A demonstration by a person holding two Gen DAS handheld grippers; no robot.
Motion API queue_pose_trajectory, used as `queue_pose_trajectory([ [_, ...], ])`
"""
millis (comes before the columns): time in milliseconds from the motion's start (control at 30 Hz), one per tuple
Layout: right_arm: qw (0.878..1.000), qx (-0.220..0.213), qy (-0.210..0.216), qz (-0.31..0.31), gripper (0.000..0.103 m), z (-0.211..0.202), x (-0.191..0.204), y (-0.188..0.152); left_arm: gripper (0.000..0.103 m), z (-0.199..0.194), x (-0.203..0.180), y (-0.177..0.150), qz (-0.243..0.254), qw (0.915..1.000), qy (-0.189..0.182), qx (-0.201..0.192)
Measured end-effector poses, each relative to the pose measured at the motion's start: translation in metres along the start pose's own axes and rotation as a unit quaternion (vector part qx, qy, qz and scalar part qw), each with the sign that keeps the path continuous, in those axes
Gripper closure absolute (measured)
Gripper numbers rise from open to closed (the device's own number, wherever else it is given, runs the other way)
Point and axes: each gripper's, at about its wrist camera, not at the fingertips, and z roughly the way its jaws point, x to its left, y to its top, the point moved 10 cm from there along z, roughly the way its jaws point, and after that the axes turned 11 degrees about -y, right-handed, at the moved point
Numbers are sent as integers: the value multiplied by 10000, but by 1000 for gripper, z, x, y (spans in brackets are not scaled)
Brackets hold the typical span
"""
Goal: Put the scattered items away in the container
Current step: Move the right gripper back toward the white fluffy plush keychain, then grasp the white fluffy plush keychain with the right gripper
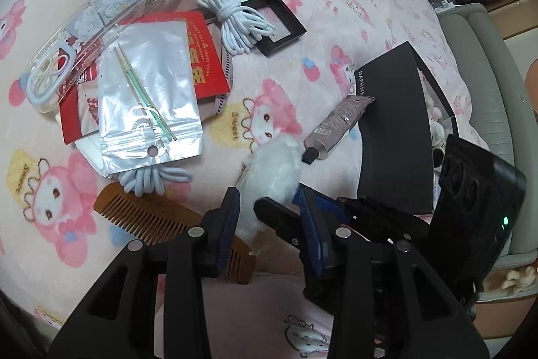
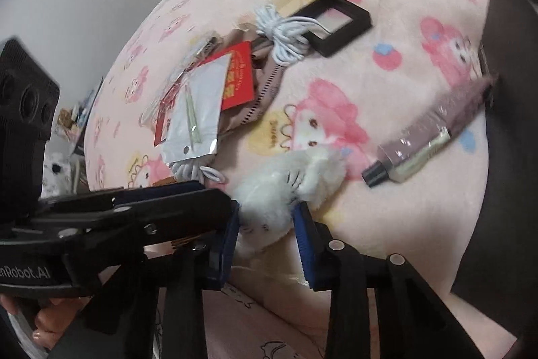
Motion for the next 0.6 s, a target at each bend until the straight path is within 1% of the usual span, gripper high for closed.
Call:
queue_pose_trajectory([
  [67,9996,-72,-36,-278,77,0,13,3,65,0,-1,4,51,10000,37,-5],
  [100,9994,-40,-10,-332,78,2,16,3,65,2,-2,6,114,9999,72,17],
  [167,9987,188,189,-437,78,11,25,-2,64,7,2,9,198,9994,267,108],
  [233,9973,349,507,-412,78,15,33,-9,65,13,7,11,233,9986,386,260],
  [267,9973,353,495,-415,78,16,33,-12,65,15,11,12,260,9982,445,307],
  [300,9976,326,464,-387,78,15,32,-14,66,15,16,14,275,9975,567,334],
  [333,9978,330,466,-332,78,13,29,-16,72,13,22,15,274,9966,699,327],
  [367,9979,355,486,-249,78,11,26,-17,75,11,28,16,278,9957,823,308],
  [433,9979,418,486,-55,77,8,17,-19,76,6,40,16,211,9948,962,247],
  [500,9969,572,521,155,75,8,10,-23,76,4,47,13,7,9969,746,228],
  [567,9932,801,773,338,66,11,10,-29,75,4,45,11,-153,9990,371,215],
  [600,9917,870,839,440,61,15,10,-29,73,5,43,11,-196,9993,188,272],
])
